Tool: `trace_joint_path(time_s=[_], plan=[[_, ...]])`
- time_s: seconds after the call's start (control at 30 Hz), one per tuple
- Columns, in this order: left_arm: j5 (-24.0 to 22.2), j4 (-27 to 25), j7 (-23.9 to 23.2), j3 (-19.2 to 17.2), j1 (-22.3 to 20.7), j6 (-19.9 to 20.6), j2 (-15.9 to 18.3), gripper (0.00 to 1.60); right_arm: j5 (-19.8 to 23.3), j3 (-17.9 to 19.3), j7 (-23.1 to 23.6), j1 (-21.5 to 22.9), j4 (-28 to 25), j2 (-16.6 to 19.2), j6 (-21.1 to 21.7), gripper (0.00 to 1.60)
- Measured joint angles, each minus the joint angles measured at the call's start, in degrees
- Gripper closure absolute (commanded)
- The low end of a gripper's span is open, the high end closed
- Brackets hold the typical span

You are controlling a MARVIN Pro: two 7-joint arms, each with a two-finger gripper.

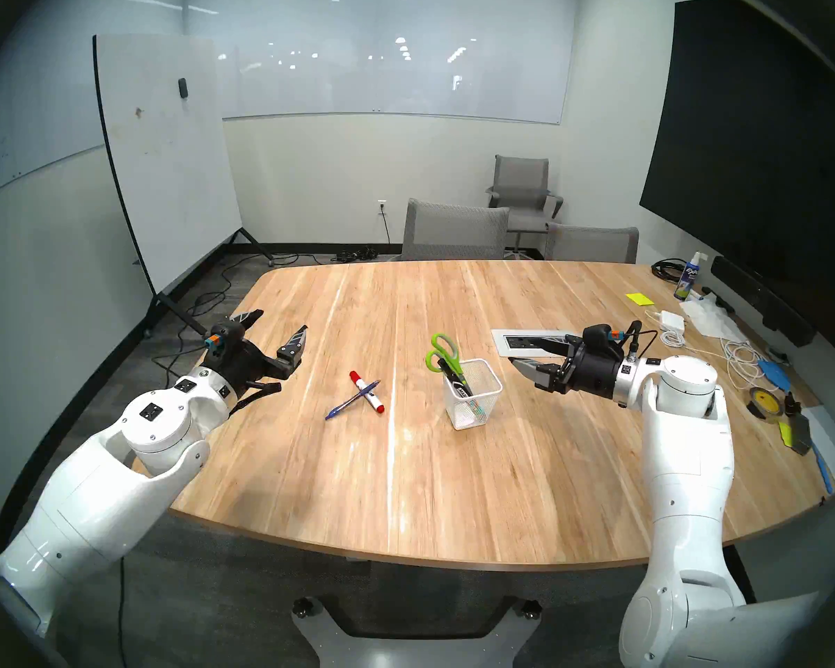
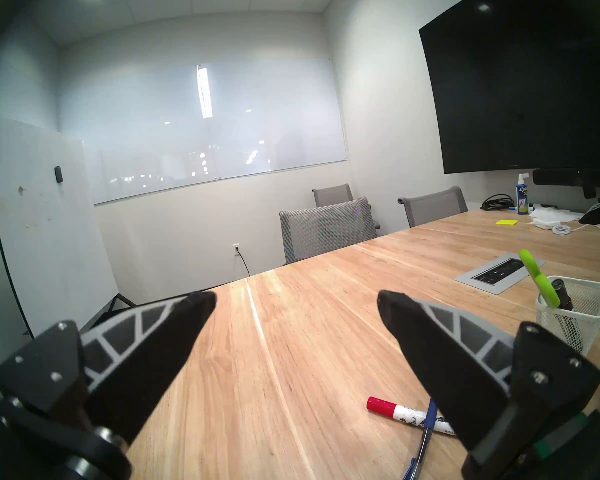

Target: Place the pen, the marker, and the scissors into the pen holder

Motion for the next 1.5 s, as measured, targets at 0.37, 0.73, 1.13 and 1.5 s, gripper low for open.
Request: trace_joint_path(time_s=[0.37,0.73,1.13,1.5], plan=[[-0.03,0.00,0.02,0.05,-0.03,-0.01,0.05,0.00,0.18,1.40,2.54,2.06,-0.73,2.28,-1.89,0.00],[-0.05,0.00,0.07,0.07,-0.04,-0.04,0.08,0.00,0.70,4.54,4.84,2.13,-1.17,3.72,-1.48,0.00],[-0.09,0.00,0.13,0.10,-0.05,-0.08,0.13,0.00,1.14,7.27,7.07,0.38,-4.25,3.76,1.91,0.00],[-0.12,-0.01,0.16,0.14,-0.05,-0.11,0.16,0.00,1.56,9.12,9.08,-1.48,-6.26,3.94,0.94,0.00]])
